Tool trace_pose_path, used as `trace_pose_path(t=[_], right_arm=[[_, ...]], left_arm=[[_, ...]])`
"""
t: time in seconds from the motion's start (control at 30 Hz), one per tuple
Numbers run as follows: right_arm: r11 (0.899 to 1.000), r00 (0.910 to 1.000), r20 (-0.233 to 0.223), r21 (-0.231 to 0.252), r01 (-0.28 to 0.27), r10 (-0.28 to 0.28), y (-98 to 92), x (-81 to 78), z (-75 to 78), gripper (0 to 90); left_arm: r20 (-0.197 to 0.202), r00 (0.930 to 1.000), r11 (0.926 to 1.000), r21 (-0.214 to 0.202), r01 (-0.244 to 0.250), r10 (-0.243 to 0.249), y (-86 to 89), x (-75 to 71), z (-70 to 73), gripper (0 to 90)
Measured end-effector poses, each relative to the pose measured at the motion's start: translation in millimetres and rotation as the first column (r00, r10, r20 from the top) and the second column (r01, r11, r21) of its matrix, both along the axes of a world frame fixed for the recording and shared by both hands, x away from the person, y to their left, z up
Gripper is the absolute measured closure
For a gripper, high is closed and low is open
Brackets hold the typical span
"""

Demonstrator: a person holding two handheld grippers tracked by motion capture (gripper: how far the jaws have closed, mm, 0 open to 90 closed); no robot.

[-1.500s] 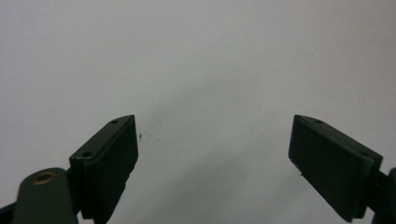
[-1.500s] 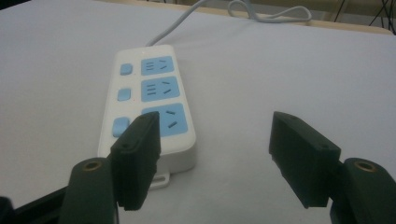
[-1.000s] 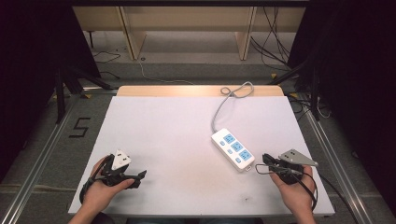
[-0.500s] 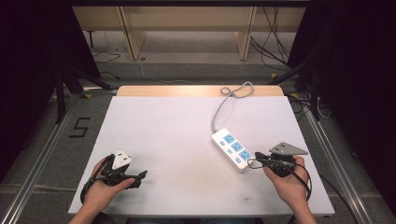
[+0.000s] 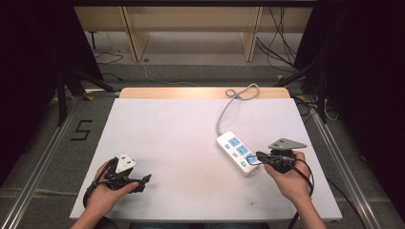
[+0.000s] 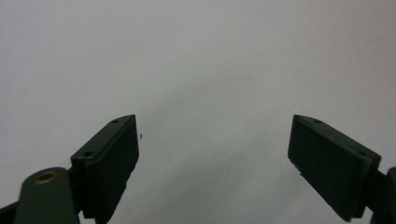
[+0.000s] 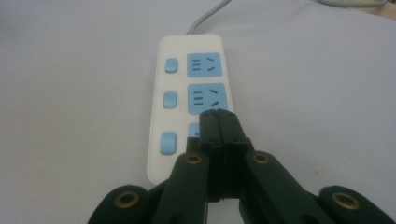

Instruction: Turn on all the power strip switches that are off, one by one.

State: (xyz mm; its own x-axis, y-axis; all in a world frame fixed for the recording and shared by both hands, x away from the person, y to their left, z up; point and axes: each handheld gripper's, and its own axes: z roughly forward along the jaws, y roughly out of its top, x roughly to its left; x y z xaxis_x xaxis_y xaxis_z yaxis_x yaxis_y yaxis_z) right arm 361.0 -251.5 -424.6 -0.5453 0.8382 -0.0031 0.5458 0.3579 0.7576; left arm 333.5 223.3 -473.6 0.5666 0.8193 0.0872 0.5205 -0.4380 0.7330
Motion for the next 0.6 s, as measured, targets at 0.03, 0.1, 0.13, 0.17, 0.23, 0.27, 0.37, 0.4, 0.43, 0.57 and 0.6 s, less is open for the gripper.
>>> trace_pose_path(t=[0.03,0.1,0.13,0.17,0.23,0.27,0.37,0.4,0.43,0.57,0.6], right_arm=[[1.0,1.0,-0.002,-0.002,-0.003,0.003,0.8,1.2,0.7,90.0],[1.0,1.0,-0.005,-0.008,-0.007,0.007,2.4,3.5,1.8,90.0],[1.0,0.9999,-0.011,-0.007,-0.005,0.005,3.2,4.4,2.4,90.0],[1.0,0.9999,-0.011,-0.007,-0.005,0.005,3.2,4.4,2.4,90.0],[1.0,0.9998,-0.018,-0.012,-0.005,0.005,4.5,6.6,3.5,90.0],[1.0,0.9998,-0.021,-0.017,-0.008,0.008,5.5,8.5,4.3,90.0],[1.0,0.9996,-0.025,-0.02,-0.013,0.013,6.8,10.4,5.7,90.0],[1.0,0.9996,-0.027,-0.022,-0.013,0.013,7.7,11.4,6.3,90.0],[1.0,0.9994,-0.03,-0.025,-0.015,0.015,8.4,12.4,6.9,90.0],[0.999,0.9989,-0.042,-0.034,-0.022,0.021,11.9,17.2,9.0,90.0],[0.999,0.9985,-0.049,-0.037,-0.024,0.022,13.6,19.4,10.1,90.0]], left_arm=[[0.001,1.0,1.0,0.0,0.001,-0.001,0.0,0.0,0.1,16.2],[0.001,1.0,1.0,0.001,0.001,-0.001,0.0,0.0,0.1,16.2],[0.001,1.0,1.0,0.001,0.001,-0.001,-0.1,0.0,0.1,16.2],[0.001,1.0,1.0,0.001,0.001,-0.001,-0.1,0.0,0.1,16.2],[0.001,1.0,1.0,0.001,0.001,-0.001,-0.2,0.0,0.1,16.2],[0.001,1.0,1.0,0.002,0.001,-0.001,-0.1,-0.1,0.2,16.3],[0.003,1.0,1.0,0.001,0.001,-0.001,-0.1,0.0,0.1,16.3],[0.003,1.0,1.0,0.001,0.001,-0.001,-0.2,0.0,0.2,16.4],[0.003,1.0,1.0,0.001,0.001,-0.001,-0.2,0.0,0.1,16.4],[0.003,1.0,1.0,0.0,0.001,-0.001,-0.3,0.0,0.2,16.5],[0.003,1.0,1.0,0.0,0.001,-0.001,-0.3,0.1,0.2,16.5]])
